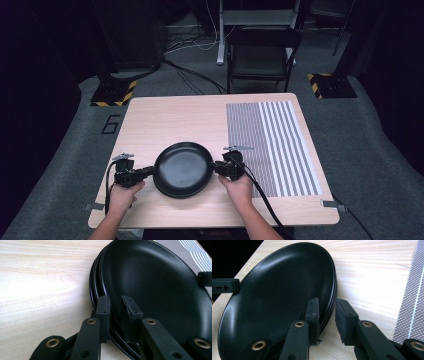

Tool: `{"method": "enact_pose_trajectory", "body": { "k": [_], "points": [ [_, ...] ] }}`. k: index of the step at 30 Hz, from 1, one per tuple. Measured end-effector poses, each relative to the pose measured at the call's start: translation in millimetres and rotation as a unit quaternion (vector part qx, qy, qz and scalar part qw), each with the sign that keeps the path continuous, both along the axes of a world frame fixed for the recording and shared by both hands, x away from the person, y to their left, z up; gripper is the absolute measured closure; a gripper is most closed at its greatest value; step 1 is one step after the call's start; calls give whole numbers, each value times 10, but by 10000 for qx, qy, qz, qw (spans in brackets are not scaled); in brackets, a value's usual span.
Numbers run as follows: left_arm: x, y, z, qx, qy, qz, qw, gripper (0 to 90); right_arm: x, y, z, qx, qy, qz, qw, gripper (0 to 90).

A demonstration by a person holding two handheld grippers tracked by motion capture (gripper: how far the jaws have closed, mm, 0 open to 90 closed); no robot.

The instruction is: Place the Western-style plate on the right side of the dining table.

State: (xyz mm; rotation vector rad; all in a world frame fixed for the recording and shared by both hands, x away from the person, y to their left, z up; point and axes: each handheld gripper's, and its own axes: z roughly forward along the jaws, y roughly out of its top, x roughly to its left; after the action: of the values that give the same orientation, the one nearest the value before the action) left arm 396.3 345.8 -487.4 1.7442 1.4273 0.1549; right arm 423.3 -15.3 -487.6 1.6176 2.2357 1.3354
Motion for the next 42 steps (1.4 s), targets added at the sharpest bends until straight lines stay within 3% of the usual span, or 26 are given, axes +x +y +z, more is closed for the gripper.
{"method": "enact_pose_trajectory", "body": {
  "k": [7,18,25,28,29,31,32,33,35,36,38,39,40,42],
  "points": [
    [-5,1,-19,-170,11,159,9997,782,7,18,-24,124,168,-27,9998,756],
    [3,-21,-7,-116,38,188,9997,788,42,-12,-27,393,438,-237,9980,788],
    [3,-27,-2,-93,77,222,9997,792,23,-26,-3,415,397,-294,9979,815],
    [28,-45,1,-72,94,247,9996,794,26,-51,17,415,238,-312,9984,863],
    [52,-73,-6,-127,122,198,9996,795,51,-64,34,926,381,-58,9950,900],
    [58,-98,-4,-128,154,182,9996,795,58,-30,35,935,509,-49,9943,898],
    [57,-133,7,-73,164,184,9997,795,53,33,45,696,434,-2,9966,878],
    [52,-172,12,-21,133,231,9996,795,4,119,75,232,28,-28,9997,790],
    [56,-169,16,3,157,209,9997,795,-8,127,78,199,-19,-33,9998,784],
    [67,-167,18,-27,200,219,9996,795,-7,91,72,42,-126,-106,9999,762],
    [68,-172,20,14,186,213,9996,795,-11,65,75,137,-158,-134,9997,756],
    [65,-175,19,32,166,211,9996,794,-23,21,97,180,-246,-279,9991,716],
    [63,-175,14,23,140,219,9997,793,-34,1,121,60,-344,-408,9986,701],
    [60,-173,4,2,92,213,9997,793,-30,-30,123,-41,-327,-397,9987,701]
  ]
}}
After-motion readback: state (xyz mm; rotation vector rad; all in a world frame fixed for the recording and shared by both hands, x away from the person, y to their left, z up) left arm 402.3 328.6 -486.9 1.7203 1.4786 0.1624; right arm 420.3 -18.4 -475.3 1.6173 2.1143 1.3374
